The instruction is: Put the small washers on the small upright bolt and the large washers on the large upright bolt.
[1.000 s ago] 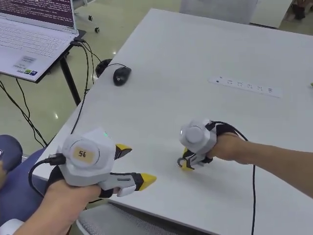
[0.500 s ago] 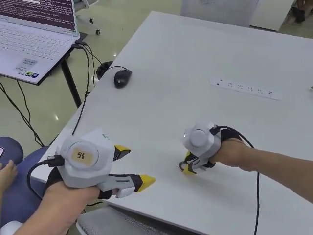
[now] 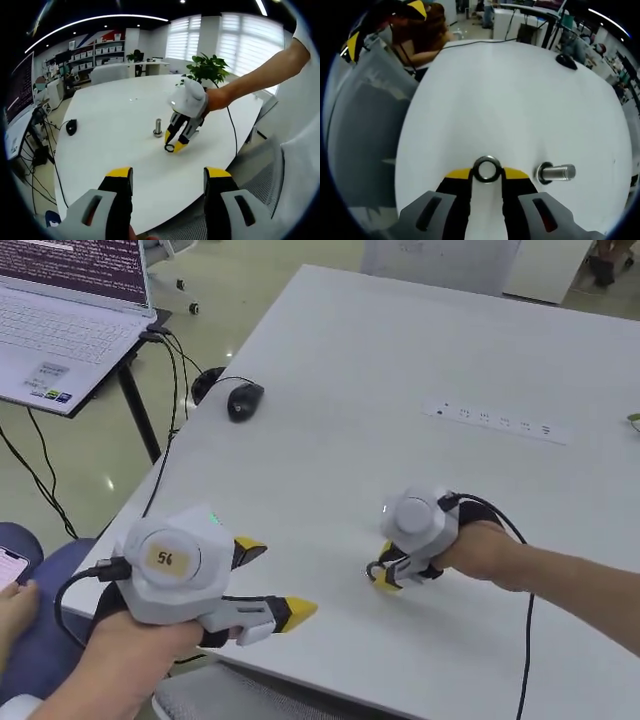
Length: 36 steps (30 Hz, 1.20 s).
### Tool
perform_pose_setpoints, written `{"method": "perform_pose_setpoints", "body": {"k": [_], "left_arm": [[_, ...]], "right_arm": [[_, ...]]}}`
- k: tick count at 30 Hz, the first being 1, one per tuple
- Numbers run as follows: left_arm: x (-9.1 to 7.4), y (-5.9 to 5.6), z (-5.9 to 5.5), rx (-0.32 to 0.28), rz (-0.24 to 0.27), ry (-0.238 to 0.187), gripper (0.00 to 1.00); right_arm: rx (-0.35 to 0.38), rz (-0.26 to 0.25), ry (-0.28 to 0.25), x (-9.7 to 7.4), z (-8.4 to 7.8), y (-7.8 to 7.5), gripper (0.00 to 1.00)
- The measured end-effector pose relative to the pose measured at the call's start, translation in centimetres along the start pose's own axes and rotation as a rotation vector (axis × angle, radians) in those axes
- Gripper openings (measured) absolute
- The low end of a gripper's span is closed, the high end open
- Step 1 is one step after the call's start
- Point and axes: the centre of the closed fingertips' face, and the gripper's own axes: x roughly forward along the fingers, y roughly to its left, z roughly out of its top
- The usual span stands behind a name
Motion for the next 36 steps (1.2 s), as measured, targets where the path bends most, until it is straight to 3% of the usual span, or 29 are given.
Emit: {"method": "perform_pose_setpoints", "body": {"k": [18, 27, 36], "left_arm": [[0.8, -0.1, 0.6, -0.003, -0.006, -0.010, 0.57], [0.9, -0.2, 0.7, 0.001, -0.011, -0.012, 0.57], [0.6, 0.0, 0.6, -0.005, -0.003, -0.013, 0.57]], "right_arm": [[0.087, -0.117, -0.020, -5.6, -2.7, -3.7, 0.23], [0.079, -0.156, -0.028, -7.5, -2.0, -6.0, 0.23], [0.050, -0.154, -0.019, -7.6, -0.8, -7.6, 0.23]]}}
